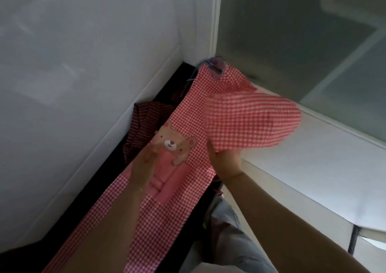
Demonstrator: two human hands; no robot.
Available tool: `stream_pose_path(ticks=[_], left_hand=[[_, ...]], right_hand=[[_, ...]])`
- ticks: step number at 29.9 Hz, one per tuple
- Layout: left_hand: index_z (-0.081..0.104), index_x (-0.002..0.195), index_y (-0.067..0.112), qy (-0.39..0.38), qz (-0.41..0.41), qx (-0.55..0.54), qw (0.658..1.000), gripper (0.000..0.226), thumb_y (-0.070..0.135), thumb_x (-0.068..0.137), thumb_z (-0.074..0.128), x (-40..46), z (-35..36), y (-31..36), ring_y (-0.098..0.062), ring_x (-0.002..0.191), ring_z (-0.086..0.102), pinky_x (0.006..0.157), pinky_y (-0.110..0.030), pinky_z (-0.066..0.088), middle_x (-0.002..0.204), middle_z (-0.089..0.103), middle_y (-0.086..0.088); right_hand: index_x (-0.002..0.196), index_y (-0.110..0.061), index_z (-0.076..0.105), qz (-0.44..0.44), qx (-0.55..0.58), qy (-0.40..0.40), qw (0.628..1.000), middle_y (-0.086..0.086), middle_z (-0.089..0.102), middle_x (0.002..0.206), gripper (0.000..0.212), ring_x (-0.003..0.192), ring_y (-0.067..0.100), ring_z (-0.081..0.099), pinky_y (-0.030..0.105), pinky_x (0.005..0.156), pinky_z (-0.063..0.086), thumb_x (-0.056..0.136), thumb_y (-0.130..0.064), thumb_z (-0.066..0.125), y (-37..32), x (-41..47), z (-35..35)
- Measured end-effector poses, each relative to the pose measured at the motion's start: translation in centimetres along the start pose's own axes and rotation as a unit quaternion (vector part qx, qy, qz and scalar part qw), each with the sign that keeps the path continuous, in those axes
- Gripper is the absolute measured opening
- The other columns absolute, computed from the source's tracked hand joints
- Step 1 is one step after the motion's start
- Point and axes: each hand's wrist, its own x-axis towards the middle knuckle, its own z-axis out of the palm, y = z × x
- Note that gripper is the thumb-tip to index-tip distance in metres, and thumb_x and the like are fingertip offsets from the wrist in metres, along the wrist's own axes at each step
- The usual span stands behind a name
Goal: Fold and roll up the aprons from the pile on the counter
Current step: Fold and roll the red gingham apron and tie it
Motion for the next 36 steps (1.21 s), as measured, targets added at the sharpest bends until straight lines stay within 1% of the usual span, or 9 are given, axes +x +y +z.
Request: stream_pose_path(ticks=[2,5,10,14,18,22,28,31,36], left_hand=[[0.07,0.099,0.023,0.031,-0.041,-0.145,0.988,0.029,0.034,0.1,0.044,-0.9,-1.1,0.8,-0.014,0.095,0.067,0.081,-0.025,0.052,0.098,0.073,0.001],[0.067,0.112,0.018,0.048,-0.039,-0.141,0.988,0.035,0.037,0.1,0.039,-1.0,-2.3,1.0,-0.022,0.107,0.063,0.096,-0.034,0.047,0.113,0.069,-0.005],[0.05,0.13,0.006,0.008,0.053,0.003,0.999,0.037,0.021,0.097,0.049,-0.5,-2.4,2.7,-0.01,0.103,0.053,0.09,-0.018,0.044,0.116,0.059,-0.004],[0.052,0.128,0.019,-0.077,0.089,-0.114,0.986,0.07,0.068,0.077,0.059,0.5,-1.2,6.4,-0.001,0.104,0.061,0.088,-0.018,0.05,0.118,0.063,0.006],[0.047,0.138,0.022,-0.232,0.082,0.104,0.964,0.059,0.045,0.086,0.062,2.4,-1.0,7.7,-0.003,0.109,0.053,0.103,-0.028,0.039,0.127,0.054,0.011],[0.067,0.108,0.014,-0.2,0.106,0.213,0.951,0.022,0.028,0.093,0.06,2.8,0.1,4.9,-0.01,0.093,0.054,0.091,-0.029,0.041,0.104,0.06,0.007],[0.063,0.113,0.011,-0.165,0.026,0.086,0.982,0.023,0.021,0.092,0.062,1.0,-2.4,5.6,-0.016,0.099,0.058,0.09,-0.021,0.045,0.11,0.062,-0.004],[0.065,0.101,0.011,-0.169,0.094,0.141,0.971,0.014,0.012,0.087,0.067,-0.2,-4.7,5.6,-0.011,0.09,0.055,0.077,-0.008,0.044,0.111,0.055,-0.005],[0.068,0.117,0.026,-0.073,0.264,0.435,0.858,0.043,0.046,0.088,0.044,-2.4,-7.4,0.8,-0.033,0.115,0.049,0.091,-0.048,0.045,0.134,0.053,-0.007]], right_hand=[[0.066,-0.008,0.065,-0.124,-0.138,-0.142,0.972,0.008,0.063,0.064,0.013,0.056,0.028,0.063,0.036,0.053,0.055,0.072,-0.02,0.064,1.6,-3.1,1.7],[0.109,-0.02,0.062,-0.087,-0.219,-0.344,0.909,0.01,0.066,0.097,0.047,0.089,0.035,0.065,0.053,0.082,0.051,0.067,-0.042,0.067,2.9,-5.6,2.3],[0.145,-0.034,0.016,-0.039,-0.265,-0.465,0.844,0.011,0.054,0.122,0.087,0.112,0.039,0.05,0.062,0.097,0.038,0.072,-0.052,0.059,2.8,-5.2,3.0],[0.144,-0.026,0.029,-0.015,-0.281,-0.514,0.81,0.012,0.037,0.14,0.07,0.126,0.037,0.036,0.057,0.106,0.028,0.083,-0.051,0.055,1.8,-4.5,3.4],[0.142,-0.021,0.039,-0.005,-0.275,-0.484,0.831,0.01,0.036,0.144,0.064,0.129,0.033,0.036,0.048,0.105,0.031,0.086,-0.047,0.057,1.3,-4.4,3.3],[0.147,-0.016,0.029,0.137,-0.081,-0.518,0.841,0.007,0.032,0.151,0.079,0.138,0.027,0.03,0.035,0.113,0.025,0.083,-0.037,0.069,1.2,-3.2,3.0],[0.136,-0.018,0.042,0.487,0.318,-0.415,0.7,0.0,0.055,0.126,0.063,0.107,0.02,0.053,0.028,0.083,0.042,0.081,0.007,0.056,1.1,-1.2,2.0],[0.11,-0.009,0.066,0.431,0.206,-0.435,0.763,0.001,0.062,0.109,0.036,0.104,0.021,0.052,0.035,0.094,0.039,0.083,0.006,0.049,0.9,-1.6,2.2],[0.066,-0.016,0.064,0.149,0.055,-0.423,0.892,-0.007,0.066,0.093,0.024,0.09,0.016,0.06,0.045,0.088,0.049,0.077,0.001,0.054,0.7,-5.2,2.5]])
